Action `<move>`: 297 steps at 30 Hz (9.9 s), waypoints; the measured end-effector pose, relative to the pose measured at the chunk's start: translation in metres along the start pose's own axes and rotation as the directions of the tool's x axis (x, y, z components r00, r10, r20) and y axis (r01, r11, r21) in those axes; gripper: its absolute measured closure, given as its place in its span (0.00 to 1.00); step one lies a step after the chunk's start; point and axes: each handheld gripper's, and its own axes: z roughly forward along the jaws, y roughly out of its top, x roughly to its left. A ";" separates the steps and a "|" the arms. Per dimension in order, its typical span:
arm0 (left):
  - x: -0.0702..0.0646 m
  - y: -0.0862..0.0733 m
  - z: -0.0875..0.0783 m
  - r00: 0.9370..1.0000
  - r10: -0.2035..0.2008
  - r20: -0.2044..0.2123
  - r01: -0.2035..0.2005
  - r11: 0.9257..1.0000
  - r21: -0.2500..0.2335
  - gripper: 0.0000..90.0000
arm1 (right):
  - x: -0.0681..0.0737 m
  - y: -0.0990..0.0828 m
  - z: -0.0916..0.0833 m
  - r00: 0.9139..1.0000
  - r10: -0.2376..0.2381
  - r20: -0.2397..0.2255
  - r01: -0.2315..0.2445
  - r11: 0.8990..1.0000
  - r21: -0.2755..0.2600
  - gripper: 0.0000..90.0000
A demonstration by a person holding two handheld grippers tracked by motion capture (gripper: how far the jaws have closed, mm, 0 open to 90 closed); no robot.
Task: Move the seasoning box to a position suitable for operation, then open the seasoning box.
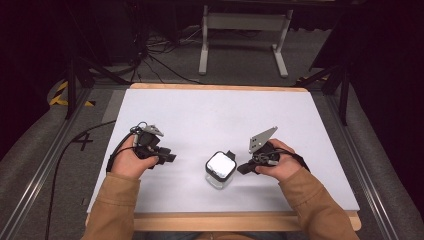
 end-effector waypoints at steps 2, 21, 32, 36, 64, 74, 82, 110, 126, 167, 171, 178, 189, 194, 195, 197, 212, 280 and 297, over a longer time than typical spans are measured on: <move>0.000 0.000 0.000 1.000 -0.004 0.000 0.004 1.000 -0.003 0.71 | 0.002 0.001 0.002 1.000 -0.011 -0.022 0.011 1.000 0.004 1.00; 0.000 0.000 0.001 1.000 -0.003 0.002 0.003 1.000 0.002 0.70 | 0.009 0.006 0.016 0.997 -0.049 -0.063 0.051 0.998 0.032 1.00; -0.001 -0.001 0.007 1.000 0.001 0.003 -0.001 1.000 0.022 0.69 | -0.002 0.009 0.020 0.999 -0.002 0.033 0.002 1.000 -0.009 1.00; -0.002 -0.002 0.009 1.000 0.002 0.004 -0.002 0.999 0.033 0.68 | -0.008 0.010 0.022 0.998 0.018 0.056 -0.016 1.000 -0.024 1.00; -0.011 0.026 -0.007 0.998 0.046 -0.034 -0.048 0.997 -0.058 0.65 | -0.014 -0.010 -0.016 0.969 0.116 0.217 -0.084 0.985 -0.153 1.00; -0.027 0.047 -0.004 0.999 0.049 -0.009 -0.049 0.983 -0.179 0.64 | -0.011 -0.032 -0.042 0.948 0.178 0.264 -0.121 0.968 -0.218 1.00; -0.040 0.062 0.008 0.993 0.110 0.039 -0.100 0.974 -0.201 0.68 | -0.008 -0.038 -0.044 0.943 0.190 0.274 -0.133 0.967 -0.215 1.00; -0.037 0.084 0.053 0.983 0.109 0.146 -0.071 0.968 -0.241 0.92 | 0.005 -0.053 -0.038 0.938 0.205 0.279 -0.156 0.970 -0.187 1.00; -0.033 0.085 0.062 0.986 0.093 0.137 -0.061 0.974 -0.218 1.00 | 0.008 -0.054 -0.036 0.939 0.200 0.279 -0.154 0.972 -0.179 0.99; -0.025 0.082 0.067 0.978 0.043 0.202 0.006 0.972 -0.236 0.99 | 0.046 -0.001 0.016 0.974 0.103 0.201 -0.026 0.936 -0.352 1.00; -0.026 0.081 0.067 0.980 0.043 0.197 0.006 0.971 -0.240 0.99 | 0.045 0.000 0.017 0.973 0.113 0.202 -0.032 0.930 -0.366 1.00; -0.031 0.079 0.049 0.990 0.055 0.132 -0.016 0.960 -0.281 0.91 | 0.046 0.002 0.016 0.972 0.106 0.210 -0.021 0.927 -0.374 1.00; -0.032 0.056 0.000 0.992 0.044 0.119 -0.006 0.953 -0.303 0.93 | 0.041 0.012 0.013 0.970 0.081 0.228 0.017 0.916 -0.401 1.00; -0.039 0.046 -0.009 0.988 0.052 0.149 -0.015 0.971 -0.240 0.97 | 0.035 0.019 0.005 0.969 0.077 0.235 0.034 0.901 -0.433 1.00; -0.041 0.044 -0.009 0.986 0.060 0.156 -0.023 0.973 -0.229 0.97 | 0.033 0.020 0.004 0.968 0.076 0.238 0.037 0.899 -0.436 1.00; -0.045 0.042 -0.010 0.983 0.075 0.166 -0.041 0.979 -0.198 0.98 | 0.032 0.022 0.002 0.968 0.078 0.239 0.038 0.895 -0.444 1.00; -0.070 0.032 0.026 0.957 0.135 0.257 -0.109 0.988 -0.112 0.98 | 0.018 0.032 0.000 0.969 0.084 0.234 0.041 0.874 -0.485 1.00; -0.040 0.026 -0.024 0.991 0.052 0.122 -0.025 0.978 -0.209 0.84 | -0.012 -0.003 -0.057 0.893 0.287 0.346 -0.042 0.820 -0.572 0.84; 0.003 0.023 -0.028 0.999 -0.034 -0.005 0.032 0.978 -0.206 0.74 | -0.032 -0.066 -0.101 0.784 0.460 0.416 -0.183 0.812 -0.554 0.69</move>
